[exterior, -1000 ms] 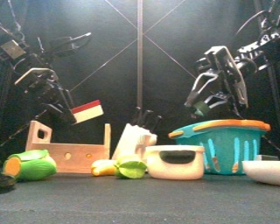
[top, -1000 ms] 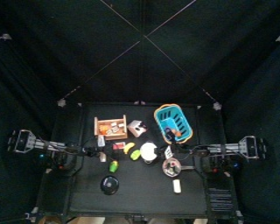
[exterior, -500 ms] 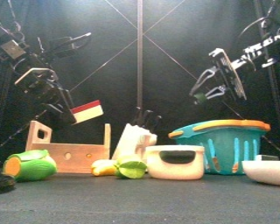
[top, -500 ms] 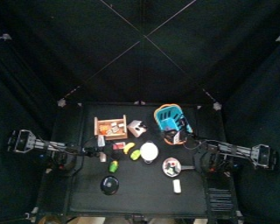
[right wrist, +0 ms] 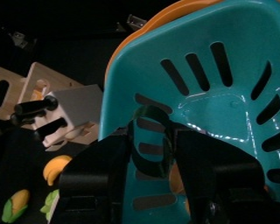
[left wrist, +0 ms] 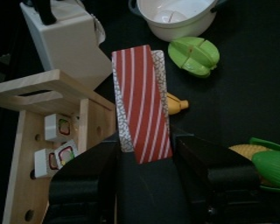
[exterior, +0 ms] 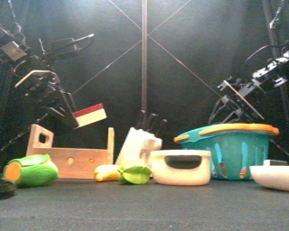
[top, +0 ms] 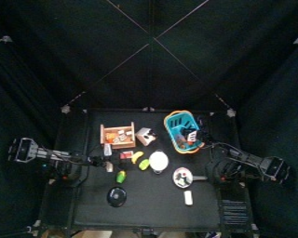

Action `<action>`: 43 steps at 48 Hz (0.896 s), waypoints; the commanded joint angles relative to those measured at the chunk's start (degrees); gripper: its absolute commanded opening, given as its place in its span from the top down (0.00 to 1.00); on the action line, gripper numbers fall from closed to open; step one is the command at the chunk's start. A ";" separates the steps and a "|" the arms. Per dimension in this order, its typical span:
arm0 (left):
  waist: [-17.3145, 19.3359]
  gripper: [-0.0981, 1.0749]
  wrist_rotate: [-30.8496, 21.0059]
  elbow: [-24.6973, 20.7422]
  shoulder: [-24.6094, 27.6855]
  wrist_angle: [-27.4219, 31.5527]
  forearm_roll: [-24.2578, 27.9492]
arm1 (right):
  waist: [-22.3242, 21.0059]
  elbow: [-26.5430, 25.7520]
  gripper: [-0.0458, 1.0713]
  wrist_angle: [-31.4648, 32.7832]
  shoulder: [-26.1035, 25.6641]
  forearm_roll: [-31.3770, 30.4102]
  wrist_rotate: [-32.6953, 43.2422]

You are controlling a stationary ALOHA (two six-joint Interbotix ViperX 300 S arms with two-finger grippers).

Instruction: Drop seaweed

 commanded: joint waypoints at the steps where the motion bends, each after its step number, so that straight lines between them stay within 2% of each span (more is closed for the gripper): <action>1: 0.09 0.32 0.09 -0.70 -0.26 -0.09 0.18 | -0.35 -0.97 0.21 -2.11 1.05 0.18 -0.09; 10: 0.09 0.32 0.09 -0.62 -0.26 -0.09 0.18 | -0.35 -1.76 0.10 -3.43 3.87 1.05 -0.09; 16: 0.09 0.32 0.09 -0.70 -0.26 -0.09 0.18 | -0.35 -2.20 0.06 -3.78 4.31 1.05 -0.09; 32: 0.09 0.32 0.09 -0.62 -0.26 -0.09 0.18 | 1.32 -3.25 0.05 -3.78 3.16 0.62 -0.18; 43: 0.09 0.32 0.09 -0.35 -0.26 -0.09 0.18 | 5.36 -4.48 0.05 -3.78 -1.23 0.70 -0.09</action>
